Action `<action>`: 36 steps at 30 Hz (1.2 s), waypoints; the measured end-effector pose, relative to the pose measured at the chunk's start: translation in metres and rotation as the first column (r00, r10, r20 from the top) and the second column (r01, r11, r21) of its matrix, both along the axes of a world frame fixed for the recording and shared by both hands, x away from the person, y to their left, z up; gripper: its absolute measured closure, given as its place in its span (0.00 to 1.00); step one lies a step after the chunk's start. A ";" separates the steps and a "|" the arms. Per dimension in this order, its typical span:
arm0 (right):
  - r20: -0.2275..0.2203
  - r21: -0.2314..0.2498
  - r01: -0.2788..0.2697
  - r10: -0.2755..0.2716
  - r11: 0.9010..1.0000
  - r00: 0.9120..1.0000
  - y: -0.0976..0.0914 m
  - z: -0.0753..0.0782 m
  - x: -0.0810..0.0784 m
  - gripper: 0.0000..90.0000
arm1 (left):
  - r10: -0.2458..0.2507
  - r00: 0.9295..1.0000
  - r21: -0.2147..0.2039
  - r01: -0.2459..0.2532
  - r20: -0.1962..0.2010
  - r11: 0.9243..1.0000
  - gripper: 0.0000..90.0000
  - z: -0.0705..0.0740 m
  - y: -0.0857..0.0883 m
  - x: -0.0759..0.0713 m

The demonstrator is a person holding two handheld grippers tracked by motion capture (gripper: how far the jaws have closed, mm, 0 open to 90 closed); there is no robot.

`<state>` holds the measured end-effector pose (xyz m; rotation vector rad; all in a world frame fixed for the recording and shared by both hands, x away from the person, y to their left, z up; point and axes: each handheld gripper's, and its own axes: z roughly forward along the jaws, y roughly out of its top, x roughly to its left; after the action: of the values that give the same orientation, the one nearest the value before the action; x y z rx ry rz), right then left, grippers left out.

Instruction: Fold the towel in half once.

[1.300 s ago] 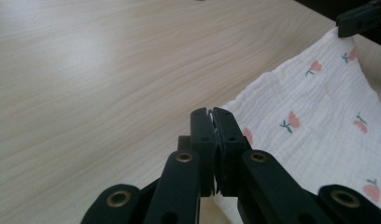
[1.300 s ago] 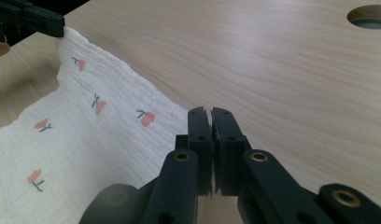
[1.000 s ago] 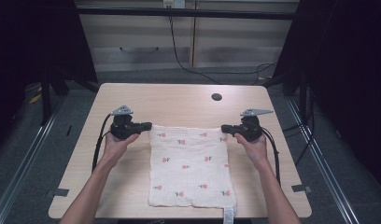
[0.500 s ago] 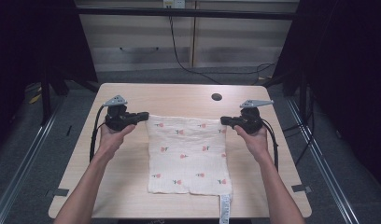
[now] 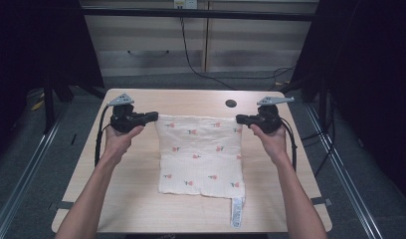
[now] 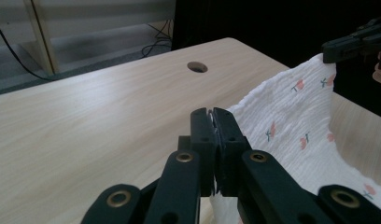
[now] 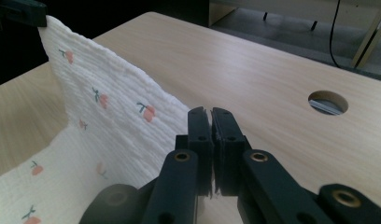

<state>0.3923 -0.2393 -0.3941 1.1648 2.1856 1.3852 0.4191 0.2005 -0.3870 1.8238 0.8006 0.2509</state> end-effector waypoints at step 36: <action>-0.007 -0.035 -0.138 0.138 0.990 0.990 0.003 -0.032 -0.086 0.97 | -0.144 0.989 0.028 0.144 -0.017 0.989 0.98 -0.037 0.018 -0.077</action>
<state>0.3063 -0.2364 -0.4261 1.0224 2.3223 1.3929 0.3421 0.2184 -0.4240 1.9028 0.6748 0.1563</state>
